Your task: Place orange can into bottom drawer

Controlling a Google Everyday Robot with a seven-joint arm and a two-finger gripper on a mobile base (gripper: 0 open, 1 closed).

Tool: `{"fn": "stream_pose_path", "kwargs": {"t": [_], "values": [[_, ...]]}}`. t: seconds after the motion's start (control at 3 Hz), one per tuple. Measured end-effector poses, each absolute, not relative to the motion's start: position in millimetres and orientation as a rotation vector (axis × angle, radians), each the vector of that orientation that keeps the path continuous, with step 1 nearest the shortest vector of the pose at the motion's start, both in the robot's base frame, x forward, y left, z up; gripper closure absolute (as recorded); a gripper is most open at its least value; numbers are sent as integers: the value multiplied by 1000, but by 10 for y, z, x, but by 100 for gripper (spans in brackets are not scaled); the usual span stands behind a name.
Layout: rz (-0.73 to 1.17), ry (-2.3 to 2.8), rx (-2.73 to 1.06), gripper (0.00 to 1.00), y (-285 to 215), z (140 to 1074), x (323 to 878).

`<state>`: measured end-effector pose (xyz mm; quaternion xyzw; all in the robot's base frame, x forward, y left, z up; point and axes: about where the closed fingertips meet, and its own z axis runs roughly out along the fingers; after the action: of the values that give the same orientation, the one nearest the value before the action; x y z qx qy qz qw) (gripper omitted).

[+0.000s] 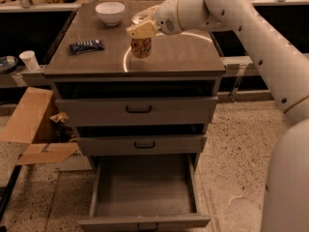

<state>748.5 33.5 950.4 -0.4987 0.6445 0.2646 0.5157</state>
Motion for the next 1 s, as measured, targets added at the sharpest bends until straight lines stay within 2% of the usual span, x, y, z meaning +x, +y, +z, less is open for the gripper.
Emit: {"fn": "stream_pose_path", "kwargs": {"t": [0.67, 1.0], "values": [[604, 1518, -1360, 100, 443, 9266, 6599], [675, 1575, -1408, 100, 533, 8757, 6149]]}}
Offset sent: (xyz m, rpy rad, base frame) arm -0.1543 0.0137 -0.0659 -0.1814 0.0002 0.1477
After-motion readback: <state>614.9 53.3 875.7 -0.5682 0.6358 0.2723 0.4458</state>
